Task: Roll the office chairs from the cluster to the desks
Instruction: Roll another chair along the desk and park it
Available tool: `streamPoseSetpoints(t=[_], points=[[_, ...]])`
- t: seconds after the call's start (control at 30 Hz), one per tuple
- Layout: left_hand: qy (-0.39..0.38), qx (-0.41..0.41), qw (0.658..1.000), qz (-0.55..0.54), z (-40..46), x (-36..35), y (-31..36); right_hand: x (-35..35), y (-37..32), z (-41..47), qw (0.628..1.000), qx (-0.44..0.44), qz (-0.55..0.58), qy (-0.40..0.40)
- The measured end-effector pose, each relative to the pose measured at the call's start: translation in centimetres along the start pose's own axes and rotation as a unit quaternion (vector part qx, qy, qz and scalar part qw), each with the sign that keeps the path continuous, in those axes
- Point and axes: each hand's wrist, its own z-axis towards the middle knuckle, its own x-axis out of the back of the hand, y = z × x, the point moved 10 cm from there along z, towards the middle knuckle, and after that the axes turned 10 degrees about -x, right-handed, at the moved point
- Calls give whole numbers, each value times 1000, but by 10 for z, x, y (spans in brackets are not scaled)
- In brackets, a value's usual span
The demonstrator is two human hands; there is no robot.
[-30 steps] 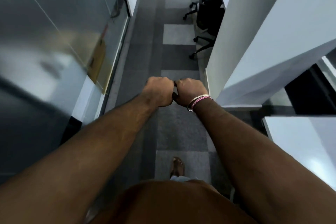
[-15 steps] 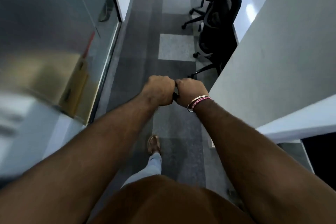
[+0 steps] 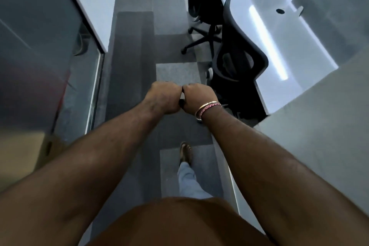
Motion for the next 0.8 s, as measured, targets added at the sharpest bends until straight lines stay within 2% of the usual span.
streamPoseSetpoints(t=[0.2, 0.4, 0.43, 0.53, 0.67, 0.8], points=[[-15, 0, 1000, 4, 174, 16, -100, -3, 44, 198, 1000, -3, 4, -6], [-17, 20, 999, -29, 295, 46, -198, 21, 58, 357, 1000, 7, 13, -12], [-27, 28, 999, -28, 337, 52, -235, 25, 60, 413, 1000, -2, 6, -15], [-25, 20, 999, -39, 371, 51, -261, 21, 65, 455, 1000, 2, 18, -9], [-32, 5, 999, -36, 493, 49, -360, 11, 70, 612, 1000, -19, -2, -13], [1, -12, 998, -63, 584, 79, -453, 38, 64, 741, 999, -32, 17, 3]])
